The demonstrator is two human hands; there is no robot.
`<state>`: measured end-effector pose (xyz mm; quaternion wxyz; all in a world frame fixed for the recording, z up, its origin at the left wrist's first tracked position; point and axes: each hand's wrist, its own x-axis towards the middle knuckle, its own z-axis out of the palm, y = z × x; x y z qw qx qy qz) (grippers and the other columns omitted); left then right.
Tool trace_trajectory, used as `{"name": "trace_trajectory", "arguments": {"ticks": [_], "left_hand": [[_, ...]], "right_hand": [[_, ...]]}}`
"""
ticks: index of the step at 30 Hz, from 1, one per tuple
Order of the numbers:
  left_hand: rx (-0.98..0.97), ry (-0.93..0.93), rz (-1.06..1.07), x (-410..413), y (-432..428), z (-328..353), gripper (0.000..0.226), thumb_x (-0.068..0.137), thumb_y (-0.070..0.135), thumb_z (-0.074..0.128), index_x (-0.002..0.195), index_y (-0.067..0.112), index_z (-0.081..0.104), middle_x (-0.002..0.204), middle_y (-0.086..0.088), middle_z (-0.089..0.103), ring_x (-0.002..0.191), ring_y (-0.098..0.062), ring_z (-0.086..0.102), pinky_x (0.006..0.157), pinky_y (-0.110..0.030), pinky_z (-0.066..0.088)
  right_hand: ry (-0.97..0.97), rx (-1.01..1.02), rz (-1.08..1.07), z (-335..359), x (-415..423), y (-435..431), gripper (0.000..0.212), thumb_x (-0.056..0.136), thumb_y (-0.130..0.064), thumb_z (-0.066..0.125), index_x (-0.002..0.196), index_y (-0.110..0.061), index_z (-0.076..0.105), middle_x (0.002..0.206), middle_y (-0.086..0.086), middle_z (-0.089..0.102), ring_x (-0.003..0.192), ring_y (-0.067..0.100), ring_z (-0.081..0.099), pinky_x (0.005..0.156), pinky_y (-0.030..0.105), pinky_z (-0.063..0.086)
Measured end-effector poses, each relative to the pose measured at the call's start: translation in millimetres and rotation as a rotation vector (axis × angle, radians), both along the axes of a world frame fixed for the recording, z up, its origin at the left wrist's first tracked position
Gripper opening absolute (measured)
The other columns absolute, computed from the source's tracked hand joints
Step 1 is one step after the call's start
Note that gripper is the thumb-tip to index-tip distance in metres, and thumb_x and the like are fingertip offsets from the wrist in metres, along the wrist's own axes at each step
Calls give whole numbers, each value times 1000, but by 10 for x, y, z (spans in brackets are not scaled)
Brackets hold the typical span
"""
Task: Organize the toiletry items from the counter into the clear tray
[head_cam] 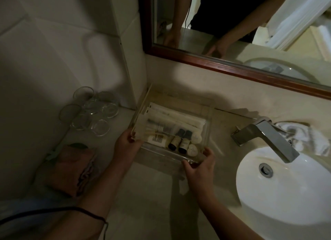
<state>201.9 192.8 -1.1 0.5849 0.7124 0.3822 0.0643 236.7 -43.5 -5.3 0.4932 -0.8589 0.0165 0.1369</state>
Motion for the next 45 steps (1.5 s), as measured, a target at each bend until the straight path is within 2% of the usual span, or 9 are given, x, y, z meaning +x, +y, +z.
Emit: {"name": "trace_trajectory", "arguments": {"ticks": [4, 9, 15, 19, 22, 26, 32, 40, 45], "left_hand": [[64, -11, -49, -21, -24, -71, 68, 73, 2, 77, 133, 17, 51, 116, 6, 61, 102, -10, 61, 91, -24, 46], [74, -44, 40, 74, -33, -81, 81, 73, 1, 77, 143, 18, 39, 116, 4, 59, 103, -10, 59, 81, -14, 44], [144, -50, -50, 230, 61, -145, 75, 73, 7, 76, 138, 25, 45, 121, 0, 66, 103, -13, 64, 87, -20, 48], [174, -18, -27, 319, 96, -139, 72, 71, 8, 77, 136, 20, 49, 116, 3, 65, 99, -11, 60, 79, -12, 45], [218, 14, 18, 378, 102, -191, 66, 69, 17, 81, 129, 16, 54, 119, -6, 66, 106, -21, 62, 85, -26, 47], [248, 46, 89, 471, 68, -231, 63, 65, 23, 82, 122, 13, 57, 118, -10, 65, 106, -27, 62, 90, -35, 50], [294, 71, 124, 517, 8, -241, 62, 65, 23, 82, 119, 10, 55, 118, -15, 62, 105, -30, 60, 85, -31, 45], [301, 129, 74, 529, 59, -196, 66, 62, 30, 83, 118, 11, 55, 119, -14, 63, 108, -31, 60, 92, -40, 50], [291, 137, 36, 534, 34, -91, 54, 73, 26, 78, 119, 7, 56, 117, -17, 65, 107, -33, 61, 87, -36, 48]], "right_hand": [[-65, -115, -86, -16, 103, 18, 94, 74, -26, 82, 143, -28, 18, 150, 11, 23, 127, 29, 46, 103, 47, 47], [-68, -212, -12, -42, 286, 14, 109, 71, -38, 82, 151, -19, 10, 156, 11, 19, 143, 29, 25, 115, 47, 30], [-55, -202, 54, -41, 510, -12, 90, 69, -43, 81, 142, -26, 30, 138, 4, 50, 127, 22, 49, 101, 48, 49], [-66, -233, 49, -31, 579, -9, 88, 71, -45, 80, 141, -24, 32, 135, 4, 48, 121, 22, 52, 98, 46, 51], [-58, -239, 24, -63, 623, -8, 89, 72, -48, 78, 142, -22, 31, 137, 6, 46, 122, 25, 50, 99, 47, 50], [-42, -221, -17, -70, 675, 4, 80, 74, -55, 73, 136, -21, 36, 135, 6, 47, 119, 25, 51, 95, 48, 51], [7, -178, -57, -85, 720, -9, 65, 73, -67, 66, 119, -31, 37, 121, 2, 54, 104, 22, 58, 83, 48, 55], [-17, -233, -12, -90, 730, -15, 61, 79, -61, 64, 118, -22, 38, 121, 6, 51, 103, 26, 56, 84, 49, 53], [-12, -266, 61, -22, 759, -50, 51, 86, -50, 62, 121, -19, 42, 119, 5, 55, 98, 23, 59, 79, 41, 54]]}}
